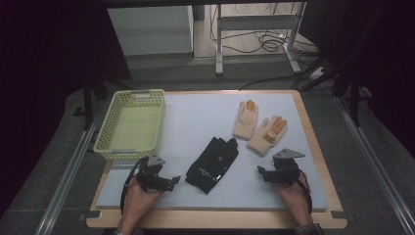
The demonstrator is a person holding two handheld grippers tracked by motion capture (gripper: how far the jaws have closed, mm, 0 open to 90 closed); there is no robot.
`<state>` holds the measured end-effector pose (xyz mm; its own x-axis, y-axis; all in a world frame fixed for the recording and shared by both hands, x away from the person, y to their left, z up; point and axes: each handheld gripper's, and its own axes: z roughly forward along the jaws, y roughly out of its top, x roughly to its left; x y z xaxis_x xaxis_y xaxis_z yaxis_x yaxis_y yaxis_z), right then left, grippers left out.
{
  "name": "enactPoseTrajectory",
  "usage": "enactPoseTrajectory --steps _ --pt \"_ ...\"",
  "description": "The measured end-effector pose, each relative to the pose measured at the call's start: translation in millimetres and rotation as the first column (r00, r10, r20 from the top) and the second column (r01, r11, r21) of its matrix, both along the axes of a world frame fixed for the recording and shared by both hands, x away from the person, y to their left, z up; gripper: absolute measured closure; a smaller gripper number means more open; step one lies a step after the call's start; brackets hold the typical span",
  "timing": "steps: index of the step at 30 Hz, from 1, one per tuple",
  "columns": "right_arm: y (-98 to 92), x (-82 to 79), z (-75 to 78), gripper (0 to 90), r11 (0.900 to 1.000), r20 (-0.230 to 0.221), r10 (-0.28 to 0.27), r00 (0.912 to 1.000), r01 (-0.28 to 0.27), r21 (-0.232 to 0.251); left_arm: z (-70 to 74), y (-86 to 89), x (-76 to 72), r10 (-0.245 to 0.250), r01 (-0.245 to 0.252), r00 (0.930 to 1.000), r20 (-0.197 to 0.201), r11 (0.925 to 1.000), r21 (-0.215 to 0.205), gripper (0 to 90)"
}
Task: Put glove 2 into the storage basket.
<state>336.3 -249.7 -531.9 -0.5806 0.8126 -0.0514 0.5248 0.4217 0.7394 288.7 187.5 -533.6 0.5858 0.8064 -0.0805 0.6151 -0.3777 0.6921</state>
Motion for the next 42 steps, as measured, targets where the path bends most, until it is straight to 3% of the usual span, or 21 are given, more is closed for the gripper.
enactPoseTrajectory --steps 5,9,15,16,22,29,33,36,38,40,42 --pt "0.0 -0.1 0.0 24.6 1.0 0.0 0.0 1.0 0.0 0.0 14.4 -8.3 -4.7 -0.056 0.056 0.9984 0.007 0.9977 -0.039 0.6" --pt "-0.1 -0.1 0.0 24.4 1.0 0.0 0.001 1.0 -0.001 0.001 21.3 -17.6 -3.9 -0.098 0.098 0.9952 -0.005 0.9947 -0.031 0.0" --pt "-0.3 0.1 -0.1 23.8 1.0 -0.001 0.004 1.0 -0.004 0.003 30.2 -45.3 2.5 -0.159 0.158 0.9873 -0.007 0.987 -0.027 0.0" --pt "-0.3 0.1 -0.1 23.7 1.0 -0.002 0.005 1.0 -0.005 0.003 30.6 -57.4 6.5 -0.177 0.176 0.9842 -0.014 0.9843 -0.009 0.0" --pt "-0.5 0.4 -0.2 23.1 1.0 -0.003 0.008 1.0 -0.008 0.008 26.4 -86.5 19.8 -0.204 0.205 0.9784 -0.035 0.9782 0.036 0.0" --pt "-1.3 0.6 0.0 22.8 1.0 -0.009 0.009 0.9999 -0.009 0.015 23.8 -111.3 35.9 -0.213 0.216 0.9756 -0.054 0.975 0.053 0.0" --pt "-2.0 0.6 0.2 22.8 1.0 -0.016 0.006 0.9999 -0.006 0.026 19.6 -129.1 46.5 -0.202 0.208 0.9764 -0.076 0.9742 0.086 0.0" --pt "-2.5 0.8 0.3 22.8 0.999 -0.019 0.006 0.9998 -0.006 0.033 16.1 -133.1 49.3 -0.199 0.207 0.9762 -0.087 0.9736 0.097 0.0" --pt "-3.2 1.1 0.3 22.8 0.999 -0.021 0.007 0.9998 -0.007 0.04 9.6 -137.1 49.1 -0.185 0.195 0.9791 -0.084 0.9714 0.135 0.0" --pt "-3.4 1.1 0.4 22.7 0.999 -0.021 0.007 0.9998 -0.006 0.041 8.4 -138.7 47.0 -0.185 0.195 0.9798 -0.075 0.9698 0.147 0.0" --pt "-3.5 1.2 0.3 22.8 0.999 -0.021 0.008 0.9997 -0.007 0.042 6.9 -144.4 38.9 -0.209 0.217 0.976 -0.063 0.9592 0.181 0.0"
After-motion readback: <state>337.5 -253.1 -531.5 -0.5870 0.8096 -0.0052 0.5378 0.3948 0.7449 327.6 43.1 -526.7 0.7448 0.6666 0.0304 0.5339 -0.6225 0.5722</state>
